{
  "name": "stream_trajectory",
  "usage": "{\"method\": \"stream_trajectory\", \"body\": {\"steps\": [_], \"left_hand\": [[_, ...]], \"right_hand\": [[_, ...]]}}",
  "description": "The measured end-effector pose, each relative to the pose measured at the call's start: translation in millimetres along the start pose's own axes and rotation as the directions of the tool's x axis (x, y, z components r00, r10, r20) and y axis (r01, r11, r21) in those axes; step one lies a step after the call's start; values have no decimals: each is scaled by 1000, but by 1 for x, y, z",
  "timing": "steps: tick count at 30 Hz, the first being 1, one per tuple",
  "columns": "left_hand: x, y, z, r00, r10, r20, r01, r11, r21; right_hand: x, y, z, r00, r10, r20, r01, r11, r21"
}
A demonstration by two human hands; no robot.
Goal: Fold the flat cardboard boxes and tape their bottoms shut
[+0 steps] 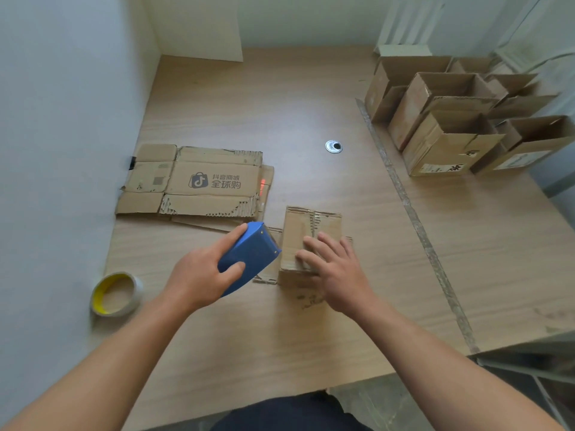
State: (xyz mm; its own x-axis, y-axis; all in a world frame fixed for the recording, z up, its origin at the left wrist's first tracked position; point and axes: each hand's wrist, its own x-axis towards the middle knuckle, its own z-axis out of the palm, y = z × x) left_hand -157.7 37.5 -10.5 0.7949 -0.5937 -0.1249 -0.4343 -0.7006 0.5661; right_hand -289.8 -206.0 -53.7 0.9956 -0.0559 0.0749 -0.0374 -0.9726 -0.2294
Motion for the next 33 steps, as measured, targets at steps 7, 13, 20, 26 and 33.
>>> {"method": "stream_trajectory", "body": {"steps": [7,13,20,26,33], "left_hand": [[-25,6,-5,962,266,-61,-256,957,140],[-33,16,-13,868,486,-104,-452,859,242],[-27,33,-20,800,597,-66,-551,773,316],[-18,44,-24,763,644,-55,-594,733,333],[-13,44,-24,750,662,-12,-626,716,309]], "right_hand": [[9,36,-17,991,-116,72,92,959,270],[12,11,-54,1000,2,-27,16,758,653],[20,1,-61,991,-72,112,-34,679,733],[28,1,-64,994,-10,108,-79,605,792],[39,9,-68,962,-78,262,-183,531,828]]}}
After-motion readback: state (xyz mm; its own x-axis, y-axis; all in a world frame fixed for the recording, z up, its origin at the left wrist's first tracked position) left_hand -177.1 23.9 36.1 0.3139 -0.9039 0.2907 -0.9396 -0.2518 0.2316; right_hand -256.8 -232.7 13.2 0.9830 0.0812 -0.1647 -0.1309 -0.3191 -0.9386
